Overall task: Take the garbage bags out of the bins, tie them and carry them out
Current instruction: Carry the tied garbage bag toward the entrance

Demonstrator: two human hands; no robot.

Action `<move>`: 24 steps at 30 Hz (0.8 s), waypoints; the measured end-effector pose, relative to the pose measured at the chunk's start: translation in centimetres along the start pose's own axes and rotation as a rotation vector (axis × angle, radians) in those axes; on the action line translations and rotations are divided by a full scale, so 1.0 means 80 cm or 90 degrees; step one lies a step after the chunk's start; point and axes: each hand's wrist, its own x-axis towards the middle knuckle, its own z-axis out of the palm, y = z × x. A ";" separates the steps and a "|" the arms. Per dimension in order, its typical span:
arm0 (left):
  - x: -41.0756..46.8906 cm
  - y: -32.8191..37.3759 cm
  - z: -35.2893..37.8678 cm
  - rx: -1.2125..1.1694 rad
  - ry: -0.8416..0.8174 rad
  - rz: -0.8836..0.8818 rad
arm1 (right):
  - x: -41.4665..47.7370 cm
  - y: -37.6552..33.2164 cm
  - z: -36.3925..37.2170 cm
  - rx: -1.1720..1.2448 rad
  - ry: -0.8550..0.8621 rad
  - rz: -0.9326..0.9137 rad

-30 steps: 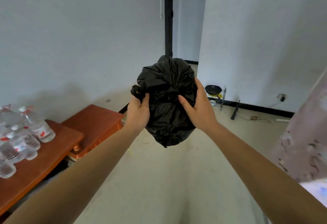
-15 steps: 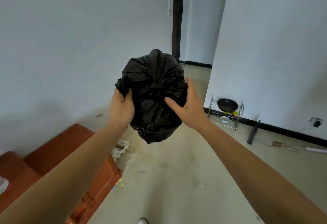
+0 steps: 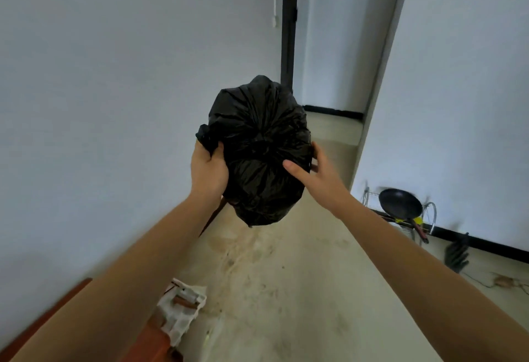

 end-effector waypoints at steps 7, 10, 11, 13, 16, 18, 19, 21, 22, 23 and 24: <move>0.205 -0.104 0.129 0.035 -0.085 0.016 | 0.218 0.109 -0.011 0.003 0.081 0.004; 0.311 -0.131 0.198 0.041 -0.101 0.026 | 0.333 0.148 -0.029 0.008 0.112 -0.017; 0.347 -0.136 0.219 0.041 -0.096 0.018 | 0.375 0.157 -0.037 0.005 0.115 -0.019; 0.418 -0.143 0.253 0.042 -0.091 0.007 | 0.458 0.166 -0.050 -0.006 0.117 -0.027; 0.516 -0.150 0.288 0.039 -0.077 0.012 | 0.578 0.173 -0.057 -0.020 0.101 -0.037; 0.576 -0.160 0.305 0.030 -0.064 0.008 | 0.648 0.181 -0.054 -0.016 0.087 -0.041; 0.606 -0.169 0.314 0.027 -0.055 0.003 | 0.680 0.188 -0.051 -0.018 0.077 -0.041; 0.665 -0.191 0.333 0.020 -0.037 -0.008 | 0.745 0.204 -0.046 -0.026 0.056 -0.041; 0.695 -0.204 0.344 0.014 -0.033 -0.012 | 0.778 0.215 -0.044 -0.028 0.051 -0.043; 0.726 -0.218 0.357 0.006 -0.031 -0.013 | 0.812 0.227 -0.042 -0.031 0.050 -0.047; 0.757 -0.233 0.370 -0.001 -0.030 -0.012 | 0.847 0.239 -0.040 -0.033 0.051 -0.051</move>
